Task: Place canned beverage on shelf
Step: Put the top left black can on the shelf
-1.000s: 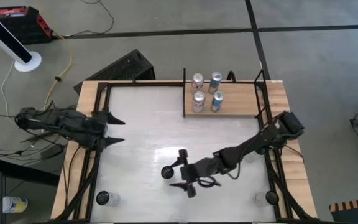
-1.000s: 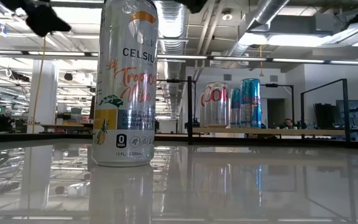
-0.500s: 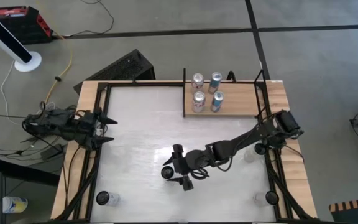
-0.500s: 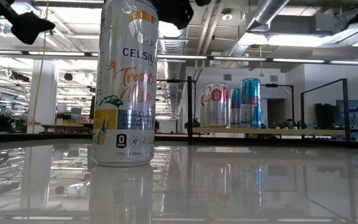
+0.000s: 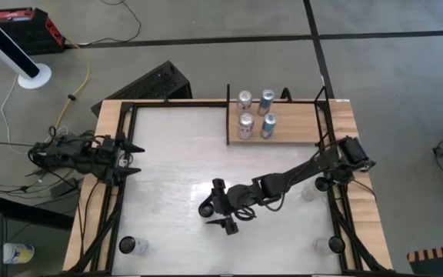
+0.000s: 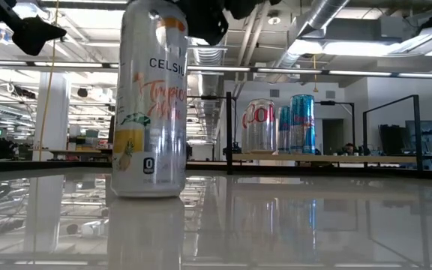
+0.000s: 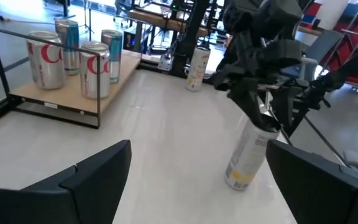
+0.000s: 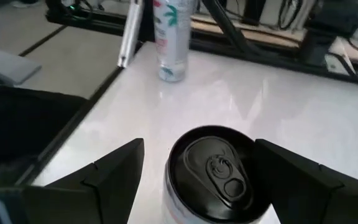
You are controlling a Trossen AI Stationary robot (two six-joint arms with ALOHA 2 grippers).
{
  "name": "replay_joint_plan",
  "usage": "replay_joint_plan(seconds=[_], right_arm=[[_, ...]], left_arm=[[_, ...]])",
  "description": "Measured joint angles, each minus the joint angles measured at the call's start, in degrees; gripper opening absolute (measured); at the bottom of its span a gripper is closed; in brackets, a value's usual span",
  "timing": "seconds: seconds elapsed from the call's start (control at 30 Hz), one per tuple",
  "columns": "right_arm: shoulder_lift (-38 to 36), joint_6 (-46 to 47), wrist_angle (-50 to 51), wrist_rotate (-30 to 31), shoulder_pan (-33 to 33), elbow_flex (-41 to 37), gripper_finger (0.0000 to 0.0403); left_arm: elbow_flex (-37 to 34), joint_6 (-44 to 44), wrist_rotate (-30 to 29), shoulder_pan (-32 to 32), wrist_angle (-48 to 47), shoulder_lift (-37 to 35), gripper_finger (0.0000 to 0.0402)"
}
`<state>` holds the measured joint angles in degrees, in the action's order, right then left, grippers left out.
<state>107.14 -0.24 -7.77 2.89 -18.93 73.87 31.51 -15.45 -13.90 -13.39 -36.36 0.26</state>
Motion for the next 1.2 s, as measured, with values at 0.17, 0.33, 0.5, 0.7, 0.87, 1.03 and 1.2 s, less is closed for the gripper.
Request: replay_joint_plan(seconds=[0.17,0.33,0.5,0.7,0.87,1.03,1.2], right_arm=[[-0.07,0.21,0.23,0.03,0.21,-0.02,0.0327],[-0.25,-0.18,-0.73,-0.10,-0.66,-0.12,0.0327],[-0.25,-2.22,-3.21,-0.13,-1.34,-0.17,0.0327],[-0.27,-4.16,-4.42,-0.06,-1.28,-0.17,0.0327],[-0.27,-3.99,-2.64,0.02,-0.49,-0.17,0.0327],[-0.27,-2.83,-1.19,0.05,0.08,-0.15,0.0327],[-0.27,-2.79,-0.57,0.07,0.08,-0.13,0.0327]], left_arm=[[0.06,-0.13,-0.30,0.00,-0.11,-0.03,0.0357],[0.07,-0.14,-0.28,0.00,-0.14,-0.01,0.0357],[0.07,-0.14,-0.27,0.00,-0.18,-0.01,0.0357],[0.07,-0.14,-0.27,0.00,-0.16,-0.01,0.0357],[0.07,-0.16,-0.26,0.00,-0.16,-0.01,0.0357],[0.07,-0.19,-0.25,0.00,-0.16,-0.01,0.0357],[0.07,-0.19,-0.25,0.00,-0.17,-0.01,0.0357]])
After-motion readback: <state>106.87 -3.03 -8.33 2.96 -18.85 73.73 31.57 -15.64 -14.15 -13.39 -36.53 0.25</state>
